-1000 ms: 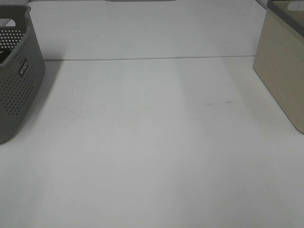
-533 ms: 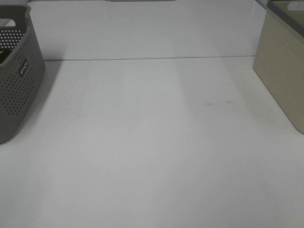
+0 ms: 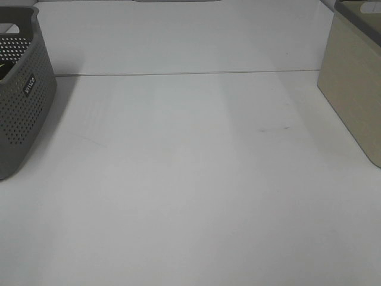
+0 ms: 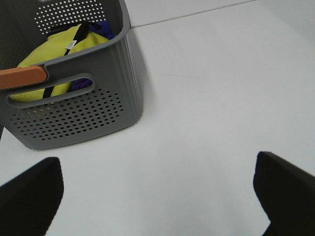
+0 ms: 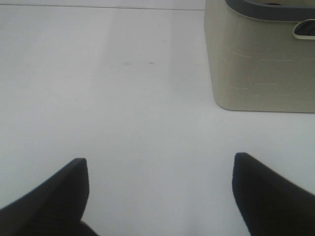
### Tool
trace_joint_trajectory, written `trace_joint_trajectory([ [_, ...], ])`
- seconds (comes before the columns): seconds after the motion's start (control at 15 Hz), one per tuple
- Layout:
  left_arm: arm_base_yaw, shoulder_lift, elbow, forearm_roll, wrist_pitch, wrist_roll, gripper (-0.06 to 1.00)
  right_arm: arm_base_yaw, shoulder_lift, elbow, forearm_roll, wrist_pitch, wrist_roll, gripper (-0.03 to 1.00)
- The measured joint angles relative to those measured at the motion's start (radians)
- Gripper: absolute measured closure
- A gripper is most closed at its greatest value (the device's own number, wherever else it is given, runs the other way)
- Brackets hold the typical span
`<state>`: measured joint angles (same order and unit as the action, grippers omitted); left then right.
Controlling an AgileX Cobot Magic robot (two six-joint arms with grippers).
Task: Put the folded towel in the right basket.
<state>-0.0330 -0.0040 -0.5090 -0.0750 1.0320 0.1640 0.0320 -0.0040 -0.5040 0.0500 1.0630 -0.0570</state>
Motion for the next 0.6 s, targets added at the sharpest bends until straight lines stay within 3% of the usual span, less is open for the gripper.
trace_joint_trajectory([
  [0.6, 0.000, 0.000, 0.000, 0.000, 0.000, 0.000, -0.04, 0.000, 0.000, 0.000, 0.002, 0.000, 0.000, 0.22],
])
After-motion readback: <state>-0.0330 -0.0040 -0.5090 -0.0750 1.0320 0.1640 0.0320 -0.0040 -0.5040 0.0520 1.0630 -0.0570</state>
